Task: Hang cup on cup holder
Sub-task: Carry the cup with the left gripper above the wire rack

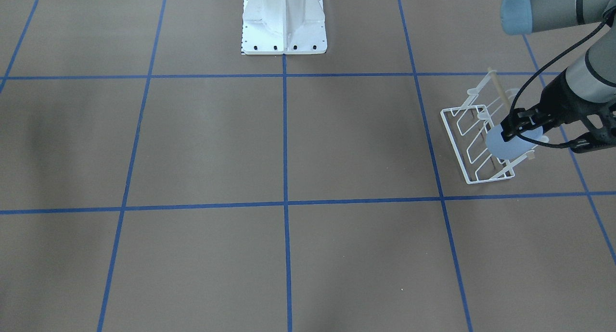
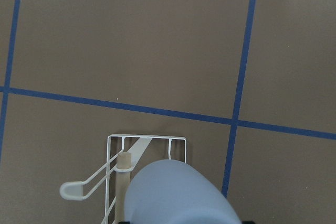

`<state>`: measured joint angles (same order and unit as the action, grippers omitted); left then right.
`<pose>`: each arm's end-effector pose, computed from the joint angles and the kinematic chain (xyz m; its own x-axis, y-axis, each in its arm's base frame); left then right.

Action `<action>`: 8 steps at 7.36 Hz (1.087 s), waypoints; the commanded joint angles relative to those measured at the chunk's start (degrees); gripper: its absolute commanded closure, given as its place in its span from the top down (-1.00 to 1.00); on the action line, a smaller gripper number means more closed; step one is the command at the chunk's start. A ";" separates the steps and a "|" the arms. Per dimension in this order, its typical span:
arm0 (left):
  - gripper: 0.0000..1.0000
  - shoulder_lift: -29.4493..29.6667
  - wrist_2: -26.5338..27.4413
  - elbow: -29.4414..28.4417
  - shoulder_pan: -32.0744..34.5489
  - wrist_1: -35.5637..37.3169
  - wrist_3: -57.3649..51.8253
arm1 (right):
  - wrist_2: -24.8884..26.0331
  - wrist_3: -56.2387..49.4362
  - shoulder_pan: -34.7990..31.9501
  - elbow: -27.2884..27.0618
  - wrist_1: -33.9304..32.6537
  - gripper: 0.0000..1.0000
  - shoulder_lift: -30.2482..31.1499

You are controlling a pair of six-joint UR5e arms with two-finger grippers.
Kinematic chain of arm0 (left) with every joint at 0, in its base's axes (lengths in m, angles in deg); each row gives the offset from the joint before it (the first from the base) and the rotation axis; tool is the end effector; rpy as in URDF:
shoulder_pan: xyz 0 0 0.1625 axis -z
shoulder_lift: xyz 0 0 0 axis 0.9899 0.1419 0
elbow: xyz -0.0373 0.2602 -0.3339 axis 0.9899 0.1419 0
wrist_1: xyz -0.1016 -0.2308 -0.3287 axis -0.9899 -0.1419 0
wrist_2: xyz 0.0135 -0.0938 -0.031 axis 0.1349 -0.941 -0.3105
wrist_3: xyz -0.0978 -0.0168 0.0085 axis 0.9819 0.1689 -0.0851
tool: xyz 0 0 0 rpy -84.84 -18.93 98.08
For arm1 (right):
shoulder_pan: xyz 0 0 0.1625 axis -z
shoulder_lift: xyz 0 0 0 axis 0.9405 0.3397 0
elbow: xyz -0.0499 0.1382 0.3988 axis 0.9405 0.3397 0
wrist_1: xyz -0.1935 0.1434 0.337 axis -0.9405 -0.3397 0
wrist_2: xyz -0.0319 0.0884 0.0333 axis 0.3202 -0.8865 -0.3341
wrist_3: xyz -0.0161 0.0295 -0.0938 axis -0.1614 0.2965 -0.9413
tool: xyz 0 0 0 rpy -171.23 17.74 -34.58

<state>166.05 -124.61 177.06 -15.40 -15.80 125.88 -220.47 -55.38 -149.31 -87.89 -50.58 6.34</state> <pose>0.1731 -0.5710 0.3416 0.7335 -0.1405 -0.6650 0.0704 0.9888 -0.1313 -0.0448 -0.5788 0.4773 0.6910 -0.2548 0.6765 0.1729 0.9669 0.1875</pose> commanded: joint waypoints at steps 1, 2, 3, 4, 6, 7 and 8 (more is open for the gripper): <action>-1.00 0.27 -0.07 -0.22 -1.13 -0.10 0.45 | -0.11 0.03 -0.02 -0.19 -0.13 1.00 0.08; -1.00 0.27 -0.16 -0.13 -1.83 -0.19 0.54 | -0.20 0.03 -0.02 -0.62 -0.13 1.00 0.17; -1.00 0.18 -0.94 -0.39 -1.93 -0.97 0.54 | -0.20 0.03 -0.02 -1.06 -0.22 1.00 0.26; -1.00 0.09 -1.30 -0.92 -1.93 -1.33 0.46 | -0.20 0.12 -0.02 -1.24 -0.22 1.00 0.35; -1.00 0.09 -1.21 -3.46 -2.37 -4.74 0.37 | -0.20 0.12 -0.02 -1.33 -0.22 1.00 0.26; -1.00 -0.08 -1.21 -4.87 -2.46 -6.15 0.37 | -0.20 0.20 -0.02 -1.77 -0.30 1.00 0.26; -1.00 -0.17 -1.21 -5.84 -2.54 -6.95 0.37 | -0.28 0.47 0.07 -1.77 -0.22 1.00 0.26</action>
<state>166.00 -125.81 172.67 -17.82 -21.34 126.25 -220.69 -55.14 -149.32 -89.50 -50.83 6.61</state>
